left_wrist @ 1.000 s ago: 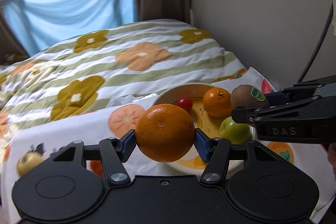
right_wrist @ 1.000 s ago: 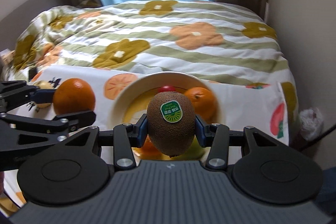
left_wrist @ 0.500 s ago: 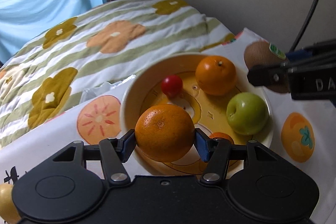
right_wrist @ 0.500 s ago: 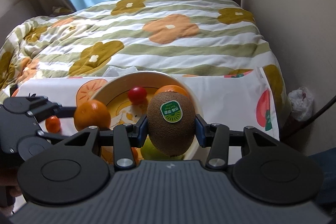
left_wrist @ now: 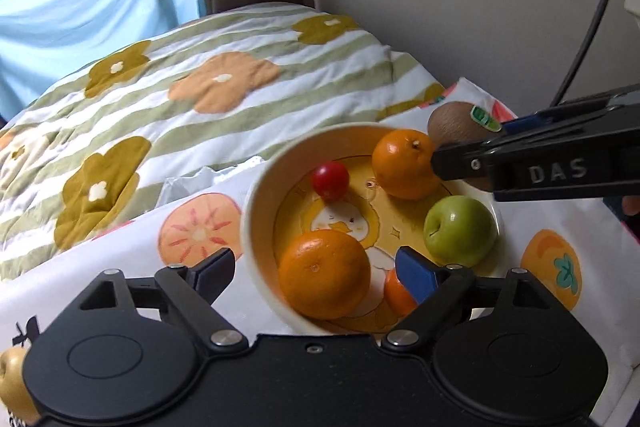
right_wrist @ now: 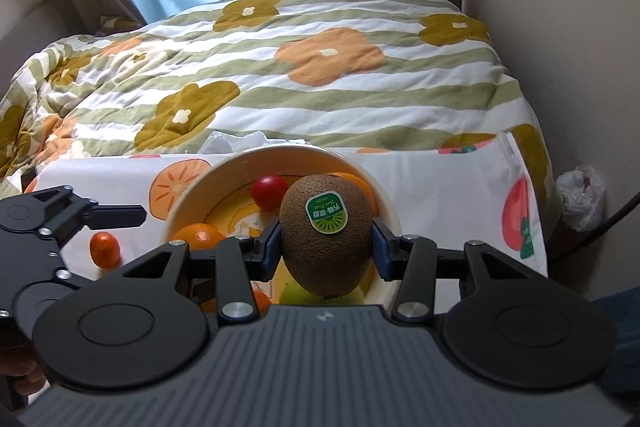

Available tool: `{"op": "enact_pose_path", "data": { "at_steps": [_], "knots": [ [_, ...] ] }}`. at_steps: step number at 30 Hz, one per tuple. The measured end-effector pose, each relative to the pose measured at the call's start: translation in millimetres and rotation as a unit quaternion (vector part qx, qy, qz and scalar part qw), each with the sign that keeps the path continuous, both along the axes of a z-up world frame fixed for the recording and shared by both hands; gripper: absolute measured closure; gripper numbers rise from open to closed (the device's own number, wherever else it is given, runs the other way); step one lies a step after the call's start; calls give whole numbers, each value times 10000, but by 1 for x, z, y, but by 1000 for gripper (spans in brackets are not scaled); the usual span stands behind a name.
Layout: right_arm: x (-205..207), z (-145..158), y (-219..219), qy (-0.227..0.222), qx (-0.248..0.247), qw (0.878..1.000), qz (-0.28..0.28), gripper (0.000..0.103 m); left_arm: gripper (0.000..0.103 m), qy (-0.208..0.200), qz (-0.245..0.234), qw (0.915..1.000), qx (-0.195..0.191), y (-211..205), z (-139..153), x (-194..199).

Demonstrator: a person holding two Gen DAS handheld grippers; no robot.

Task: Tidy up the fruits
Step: 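Carry the orange and kiwi into the duck bowl and open both tools, then withdraw both tools from the bowl back over the remaining fruits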

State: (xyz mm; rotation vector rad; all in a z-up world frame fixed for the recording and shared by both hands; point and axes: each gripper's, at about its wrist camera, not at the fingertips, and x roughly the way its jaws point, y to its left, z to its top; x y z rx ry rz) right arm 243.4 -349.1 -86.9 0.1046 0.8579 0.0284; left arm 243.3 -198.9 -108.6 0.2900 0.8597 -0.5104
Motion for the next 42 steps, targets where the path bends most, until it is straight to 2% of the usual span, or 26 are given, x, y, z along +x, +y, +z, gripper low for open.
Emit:
{"op": "enact_pose_path", "data": {
  "at_steps": [9,18,24,27,29,30,36,42],
  "knots": [
    [21,-10,27,20,49,9990,440,43,12,-86,512,9986,-43,35,13,-16],
    [30,-30,40,70,64,9968,797,42,11,61,904,9959,45,59,3,-26],
    [27,-34,39,110,88,9970,765,39,11,138,1027,9946,86,65,0,-32],
    [24,-29,38,16,108,9965,823,25,11,112,1049,9944,97,66,0,-34],
    [21,-27,38,-35,56,9967,805,11,11,89,1072,9941,98,66,1,-37],
    [20,-26,37,-64,35,9969,786,9,11,72,1081,9941,95,66,2,-38],
    [9,-20,32,-96,-26,9972,741,8,11,63,1155,9933,81,64,7,-45],
    [-11,-3,32,-237,-172,9961,837,8,11,-108,1321,9912,-14,65,22,-61]
  ]
}}
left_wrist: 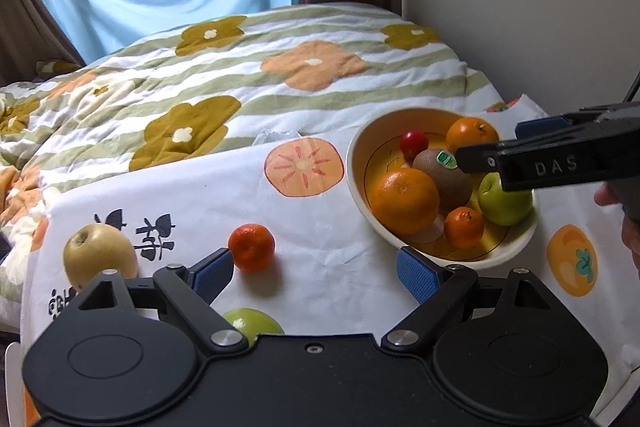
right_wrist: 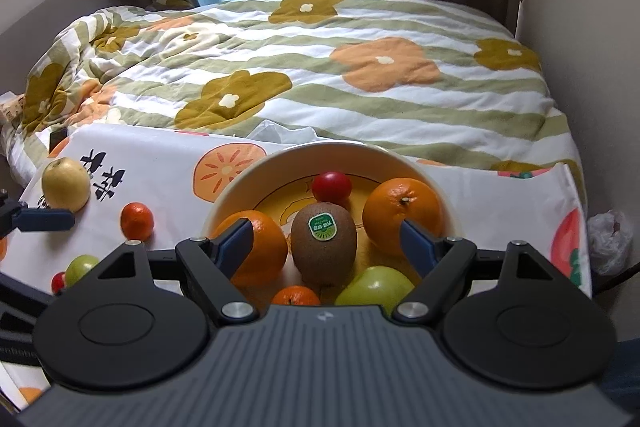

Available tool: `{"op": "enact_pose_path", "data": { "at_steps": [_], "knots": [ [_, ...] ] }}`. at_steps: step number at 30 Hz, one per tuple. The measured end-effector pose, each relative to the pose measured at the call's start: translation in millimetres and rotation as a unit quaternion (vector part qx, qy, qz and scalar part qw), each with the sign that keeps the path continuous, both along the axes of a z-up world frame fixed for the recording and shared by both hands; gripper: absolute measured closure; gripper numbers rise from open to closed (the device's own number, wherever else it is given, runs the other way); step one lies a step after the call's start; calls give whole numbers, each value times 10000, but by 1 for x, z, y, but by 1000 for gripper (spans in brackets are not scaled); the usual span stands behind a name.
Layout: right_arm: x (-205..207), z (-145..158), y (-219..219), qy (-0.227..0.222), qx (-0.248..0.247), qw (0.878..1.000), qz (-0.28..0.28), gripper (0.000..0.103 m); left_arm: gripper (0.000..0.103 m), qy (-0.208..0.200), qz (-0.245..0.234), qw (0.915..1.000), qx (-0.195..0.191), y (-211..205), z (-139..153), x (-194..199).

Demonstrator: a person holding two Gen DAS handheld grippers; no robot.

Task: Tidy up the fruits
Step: 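Withdraw both tools from the bowl back over the remaining fruits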

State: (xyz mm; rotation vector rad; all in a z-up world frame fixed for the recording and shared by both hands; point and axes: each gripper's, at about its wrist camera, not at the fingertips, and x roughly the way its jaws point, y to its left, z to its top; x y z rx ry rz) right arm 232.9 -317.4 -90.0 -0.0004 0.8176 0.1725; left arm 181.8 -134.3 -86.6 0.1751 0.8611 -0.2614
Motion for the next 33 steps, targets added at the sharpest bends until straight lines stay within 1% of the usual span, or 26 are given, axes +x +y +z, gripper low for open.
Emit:
{"op": "enact_pose_path", "data": {
  "at_steps": [5,12,17,22,25,28,30,33],
  "knots": [
    [-21,12,-3,-61,-2,10000,58,8,11,-180,177,9997,-8,1,12,-21],
    [-50,28,-2,-192,-25,9996,207,8,11,-448,596,9972,-47,10,28,-56],
    [-65,36,6,-151,-85,9994,295,8,11,-590,1000,9932,-58,20,37,-79],
    [-76,40,18,-103,95,9985,528,8,11,-731,1427,9871,7,38,45,-96],
    [-78,42,28,-91,249,9977,618,8,11,-810,1659,9828,76,54,47,-101],
    [-77,45,41,-104,314,9971,684,8,11,-792,1848,9796,15,72,47,-99],
    [-75,46,50,-110,347,9969,700,8,11,-782,1906,9785,32,84,47,-95],
    [-68,44,65,-95,357,9972,654,8,11,-763,1882,9791,89,103,45,-86]
  ]
}}
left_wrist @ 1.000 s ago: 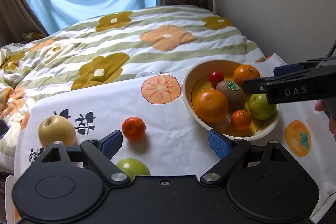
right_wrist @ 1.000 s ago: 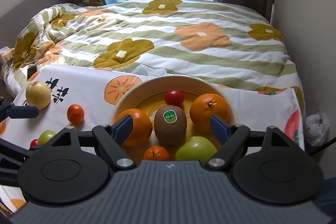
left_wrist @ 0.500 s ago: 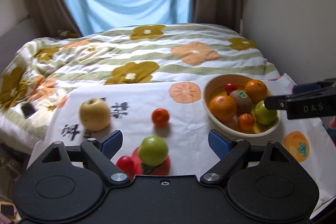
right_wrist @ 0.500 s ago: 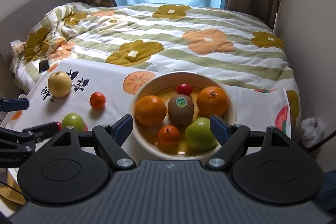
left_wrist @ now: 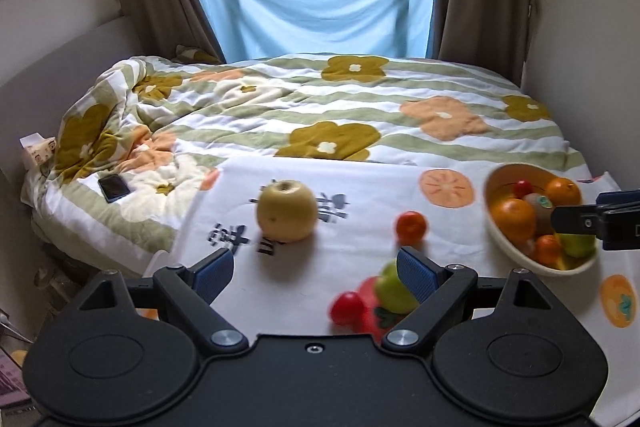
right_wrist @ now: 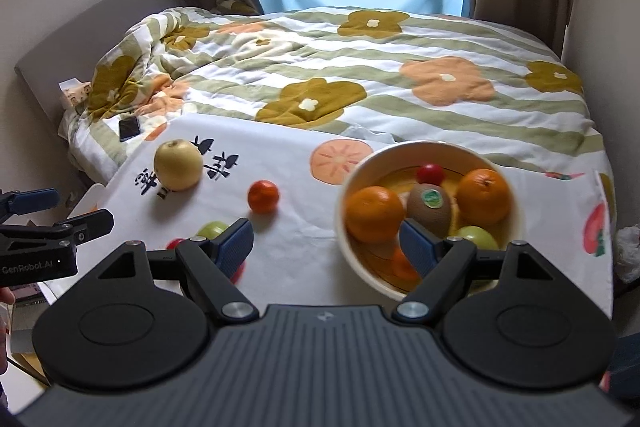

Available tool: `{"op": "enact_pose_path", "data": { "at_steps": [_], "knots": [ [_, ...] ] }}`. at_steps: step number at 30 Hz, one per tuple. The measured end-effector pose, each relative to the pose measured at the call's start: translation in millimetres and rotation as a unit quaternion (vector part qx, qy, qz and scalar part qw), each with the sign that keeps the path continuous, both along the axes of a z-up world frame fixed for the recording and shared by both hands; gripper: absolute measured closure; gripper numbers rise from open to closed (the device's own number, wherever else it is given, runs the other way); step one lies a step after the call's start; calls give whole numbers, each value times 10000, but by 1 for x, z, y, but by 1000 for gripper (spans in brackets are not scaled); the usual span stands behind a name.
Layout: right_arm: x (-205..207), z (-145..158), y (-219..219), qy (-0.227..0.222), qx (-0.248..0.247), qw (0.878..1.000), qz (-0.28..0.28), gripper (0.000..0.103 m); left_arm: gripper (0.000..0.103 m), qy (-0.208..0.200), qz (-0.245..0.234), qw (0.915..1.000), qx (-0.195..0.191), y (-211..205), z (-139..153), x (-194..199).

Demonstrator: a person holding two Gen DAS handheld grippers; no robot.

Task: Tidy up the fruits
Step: 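Withdraw both tools from the bowl back over the remaining fruits, then grasp the yellow pear with the left tool while the right tool grasps the tangerine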

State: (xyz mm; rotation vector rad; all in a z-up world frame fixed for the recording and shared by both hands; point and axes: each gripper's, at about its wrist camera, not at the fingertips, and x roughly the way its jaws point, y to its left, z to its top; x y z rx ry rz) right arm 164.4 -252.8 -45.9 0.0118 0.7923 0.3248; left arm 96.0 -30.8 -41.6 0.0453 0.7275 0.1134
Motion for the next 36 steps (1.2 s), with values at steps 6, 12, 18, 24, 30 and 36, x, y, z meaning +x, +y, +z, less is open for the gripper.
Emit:
{"op": "enact_pose_path", "data": {
  "at_steps": [6,12,18,24,30,36],
  "knots": [
    [20,-9,35,148,30,9997,-212,2,4,83,-173,9997,133,38,-3,29],
    [41,-21,65,224,15,9978,-621,0,1,257,-476,9981,278,66,-16,64],
    [63,-41,93,478,-121,9943,-946,0,1,596,-986,9925,400,80,-41,98],
    [85,-65,111,899,-51,9892,-1158,0,1,819,-1535,9846,169,88,-63,128],
    [96,-83,119,1063,-137,9847,-1372,0,4,965,-1867,9776,84,86,-83,153],
    [106,-95,120,1246,-39,9804,-1528,0,13,1152,-2010,9728,4,85,-100,169]
  ]
}}
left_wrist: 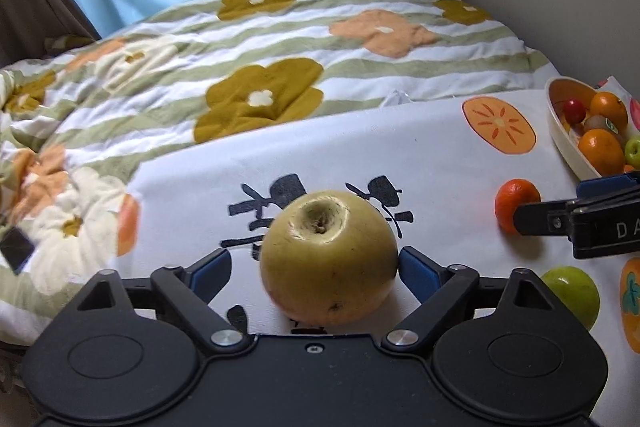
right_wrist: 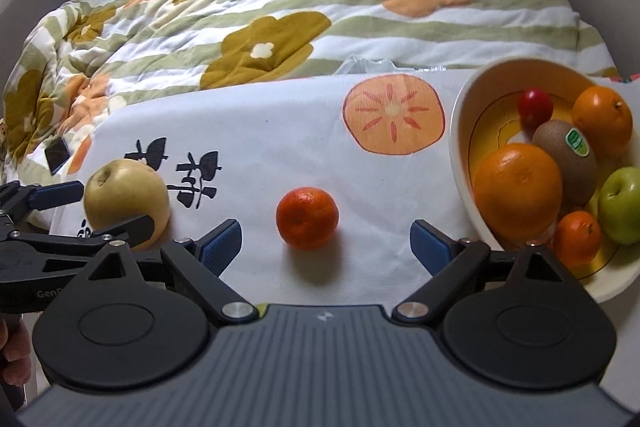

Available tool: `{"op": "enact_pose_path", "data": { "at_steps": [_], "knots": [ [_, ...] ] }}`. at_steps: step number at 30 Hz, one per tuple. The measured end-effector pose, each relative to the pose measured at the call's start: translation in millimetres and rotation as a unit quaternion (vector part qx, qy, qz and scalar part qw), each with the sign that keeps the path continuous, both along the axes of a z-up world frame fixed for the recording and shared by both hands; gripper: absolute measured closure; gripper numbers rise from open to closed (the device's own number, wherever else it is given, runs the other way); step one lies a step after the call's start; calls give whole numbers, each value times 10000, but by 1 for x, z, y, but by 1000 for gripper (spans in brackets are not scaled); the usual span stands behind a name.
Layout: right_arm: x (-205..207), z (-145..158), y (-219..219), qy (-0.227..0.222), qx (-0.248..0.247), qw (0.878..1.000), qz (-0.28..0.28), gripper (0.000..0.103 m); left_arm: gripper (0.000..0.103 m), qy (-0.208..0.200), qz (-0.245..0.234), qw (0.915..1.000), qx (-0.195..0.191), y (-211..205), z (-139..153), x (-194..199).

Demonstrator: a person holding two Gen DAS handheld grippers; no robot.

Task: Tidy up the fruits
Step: 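Grasp the yellow pear with the left tool while the right tool grasps the tangerine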

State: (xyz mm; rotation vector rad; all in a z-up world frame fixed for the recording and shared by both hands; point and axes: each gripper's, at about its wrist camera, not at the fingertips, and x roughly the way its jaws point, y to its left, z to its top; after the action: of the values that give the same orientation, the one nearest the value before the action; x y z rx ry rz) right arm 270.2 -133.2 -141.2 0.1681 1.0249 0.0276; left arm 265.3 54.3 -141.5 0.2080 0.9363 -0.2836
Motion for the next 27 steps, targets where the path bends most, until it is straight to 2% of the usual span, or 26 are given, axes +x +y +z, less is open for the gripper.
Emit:
{"op": "enact_pose_path", "data": {
  "at_steps": [2,3,7,13,21,22,23,27],
  "knots": [
    [3,-1,1,4,-5,10000,-15,0,17,44,-68,10000,-7,-1,-4,1],
    [3,-1,1,1,-9,10000,-7,0,23,80,-133,9999,-63,-1,-6,2],
    [5,-2,2,-12,-15,10000,0,2,24,68,-203,9997,-88,-1,-5,1],
    [13,-8,9,95,40,9999,44,26,24,46,-231,9997,-86,-2,-5,1],
    [16,-14,13,90,5,9999,62,36,24,37,-242,9997,-63,-1,-5,-1],
    [16,-14,13,87,11,9999,72,40,24,37,-227,9997,-68,0,-5,-2],
    [16,-15,13,84,7,9999,92,48,24,36,-211,9997,-72,0,-5,-2],
    [14,-14,13,25,8,9999,118,50,24,52,-177,9998,-98,2,-4,-5]
  ]
}}
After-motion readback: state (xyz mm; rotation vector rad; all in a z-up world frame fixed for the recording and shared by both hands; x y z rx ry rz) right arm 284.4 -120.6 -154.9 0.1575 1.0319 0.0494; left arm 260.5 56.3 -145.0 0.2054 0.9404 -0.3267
